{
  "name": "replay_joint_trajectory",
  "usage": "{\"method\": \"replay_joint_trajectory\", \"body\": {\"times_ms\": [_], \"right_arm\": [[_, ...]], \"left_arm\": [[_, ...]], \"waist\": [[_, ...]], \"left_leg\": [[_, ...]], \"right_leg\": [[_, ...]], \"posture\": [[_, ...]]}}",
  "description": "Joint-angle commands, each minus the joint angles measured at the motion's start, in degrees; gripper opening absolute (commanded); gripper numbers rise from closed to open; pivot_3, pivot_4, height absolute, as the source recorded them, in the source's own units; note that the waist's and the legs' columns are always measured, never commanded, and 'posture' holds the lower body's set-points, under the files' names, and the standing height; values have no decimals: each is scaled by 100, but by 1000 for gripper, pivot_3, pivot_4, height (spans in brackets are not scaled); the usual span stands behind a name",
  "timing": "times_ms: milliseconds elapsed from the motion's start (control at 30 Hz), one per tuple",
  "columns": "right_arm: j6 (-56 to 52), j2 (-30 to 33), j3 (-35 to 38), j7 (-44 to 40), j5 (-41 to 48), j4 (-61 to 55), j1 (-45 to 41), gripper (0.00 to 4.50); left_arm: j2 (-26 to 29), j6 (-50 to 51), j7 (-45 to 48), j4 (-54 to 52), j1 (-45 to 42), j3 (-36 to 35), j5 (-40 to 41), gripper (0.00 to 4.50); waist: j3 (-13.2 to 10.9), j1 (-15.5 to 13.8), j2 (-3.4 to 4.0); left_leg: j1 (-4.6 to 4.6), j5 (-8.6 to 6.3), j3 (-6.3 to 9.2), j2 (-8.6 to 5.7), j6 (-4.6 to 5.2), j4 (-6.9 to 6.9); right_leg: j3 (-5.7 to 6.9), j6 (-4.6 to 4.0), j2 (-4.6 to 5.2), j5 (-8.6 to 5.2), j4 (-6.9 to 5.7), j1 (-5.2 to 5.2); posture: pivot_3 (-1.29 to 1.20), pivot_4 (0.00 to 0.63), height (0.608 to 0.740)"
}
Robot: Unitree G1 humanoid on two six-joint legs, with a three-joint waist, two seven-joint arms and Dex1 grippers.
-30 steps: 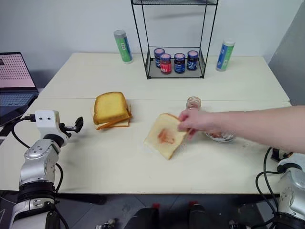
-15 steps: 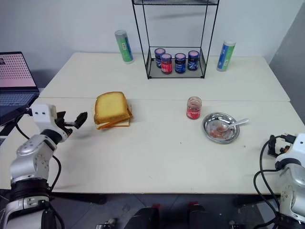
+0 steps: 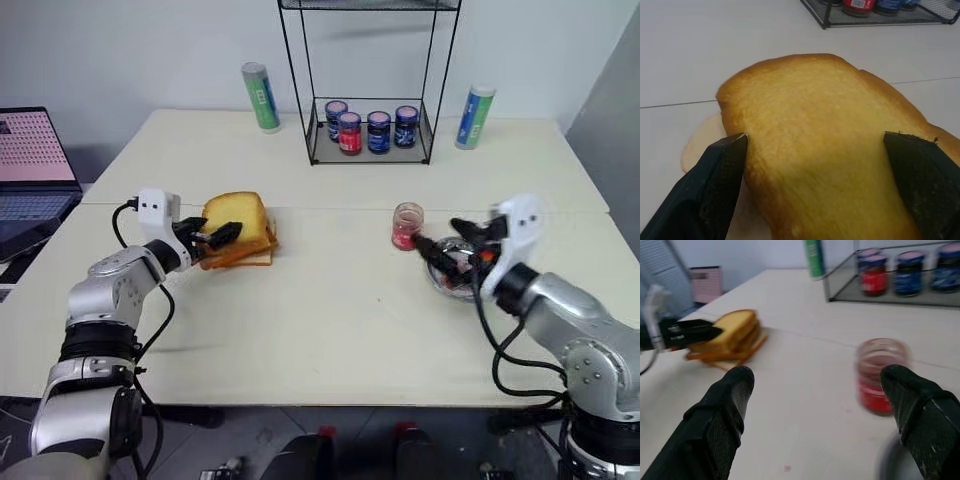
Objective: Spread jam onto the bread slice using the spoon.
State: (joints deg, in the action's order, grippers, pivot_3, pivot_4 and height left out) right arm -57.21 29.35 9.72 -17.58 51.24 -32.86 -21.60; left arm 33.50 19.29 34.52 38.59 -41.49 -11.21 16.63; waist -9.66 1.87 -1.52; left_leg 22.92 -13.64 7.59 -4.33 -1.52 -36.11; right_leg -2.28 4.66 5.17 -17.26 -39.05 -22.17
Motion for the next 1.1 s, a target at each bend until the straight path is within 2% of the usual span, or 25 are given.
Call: {"method": "replay_joint_trajectory", "body": {"times_ms": [33, 133, 333, 733, 1100], "right_arm": [[25, -88, -522, -227, 20, -118, -413, 4399], [147, -128, -782, -384, -126, 21, -510, 4399], [396, -156, -1145, -631, -496, 260, -630, 4399], [626, -268, -1033, -698, -807, 492, -570, 4500], [783, -380, -1186, -707, -1136, 626, -610, 4500]], "left_arm": [[-99, -40, 19, 355, -211, 156, -204, 4500], [-237, -163, 5, 572, -290, 229, -311, 4500], [-495, 360, 10, 701, -492, 104, -89, 4500], [-619, 508, 162, 464, -423, 61, -127, 2253], [-542, 272, 26, 285, -452, -116, -115, 588]], "waist": [[0, 0, 0], [5, -43, -4], [7, -66, -3], [11, -159, 0], [11, -170, 0]], "left_leg": [[0, 0, 0, 0, 1, 0], [0, 0, 7, -2, 0, -5], [0, 0, 14, -7, 1, -17], [0, 0, 16, -10, 0, -29], [2, 0, 15, -10, -1, -29]], "right_leg": [[0, 0, 0, 0, -1, 0], [9, 0, 1, 0, -1, 4], [18, 1, 5, 0, -3, 11], [22, 2, 8, 1, -1, 10], [20, 2, 9, 1, 1, 8]], "posture": [[0, 150, 740], [0, 150, 740], [0, 150, 740], [0, 150, 740], [0, 150, 740]]}}
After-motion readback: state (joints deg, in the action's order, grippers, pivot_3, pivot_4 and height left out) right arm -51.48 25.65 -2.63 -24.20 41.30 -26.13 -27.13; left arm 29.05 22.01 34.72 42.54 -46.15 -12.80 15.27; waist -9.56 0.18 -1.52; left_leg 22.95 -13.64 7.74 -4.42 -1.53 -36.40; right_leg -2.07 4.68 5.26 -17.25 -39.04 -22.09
